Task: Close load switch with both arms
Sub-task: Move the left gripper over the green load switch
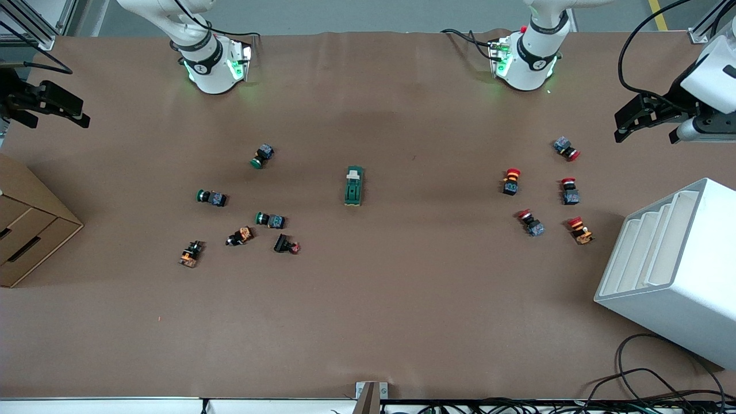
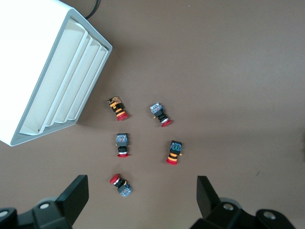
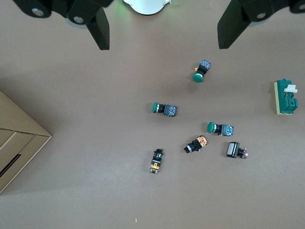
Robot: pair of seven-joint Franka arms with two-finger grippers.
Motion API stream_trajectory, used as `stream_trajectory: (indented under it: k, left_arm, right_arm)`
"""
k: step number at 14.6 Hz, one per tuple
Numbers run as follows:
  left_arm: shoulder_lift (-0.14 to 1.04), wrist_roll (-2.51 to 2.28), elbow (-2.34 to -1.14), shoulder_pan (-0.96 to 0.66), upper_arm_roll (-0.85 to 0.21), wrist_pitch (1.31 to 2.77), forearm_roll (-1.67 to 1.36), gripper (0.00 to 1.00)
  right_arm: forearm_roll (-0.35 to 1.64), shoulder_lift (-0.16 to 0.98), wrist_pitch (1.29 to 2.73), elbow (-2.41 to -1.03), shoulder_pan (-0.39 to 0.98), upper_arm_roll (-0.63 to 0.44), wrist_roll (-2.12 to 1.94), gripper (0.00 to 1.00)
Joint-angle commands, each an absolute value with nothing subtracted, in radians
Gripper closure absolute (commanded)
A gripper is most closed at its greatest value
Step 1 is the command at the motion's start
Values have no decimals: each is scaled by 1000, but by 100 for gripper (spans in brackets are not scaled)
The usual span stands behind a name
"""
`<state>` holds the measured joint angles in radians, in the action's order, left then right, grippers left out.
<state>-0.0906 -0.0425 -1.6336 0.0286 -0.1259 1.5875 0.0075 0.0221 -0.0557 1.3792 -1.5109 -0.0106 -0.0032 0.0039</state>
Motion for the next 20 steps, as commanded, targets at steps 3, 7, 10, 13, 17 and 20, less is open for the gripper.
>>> stream_trajectory:
  k: [3, 7, 10, 13, 17, 20]
  left_arm:
    - [-72, -41, -1598, 17, -133, 1574, 25, 0]
    - [26, -61, -1557, -1, -231, 1577, 26, 0]
    - [103, -217, -1565, -40, -343, 1672, 28, 0]
    - [172, -429, -1580, -158, -393, 1787, 29, 0]
    - [228, -732, -1692, -395, -394, 1995, 159, 0]
    - [274, -958, -1778, -507, -402, 2164, 254, 0]
  right_arm:
    - [15, -67, 1371, -1514, -5, -12, -32, 0]
    - [17, -60, 1347, -1505, -5, -12, -26, 0]
    - [14, -23, 1367, -1502, -9, -18, -28, 0]
    - [9, 64, 1445, -1502, -12, -20, -37, 0]
    - [-58, 189, 1557, -1502, -5, -18, -31, 0]
    - [-29, 190, 1554, -1505, 40, -12, 79, 0]
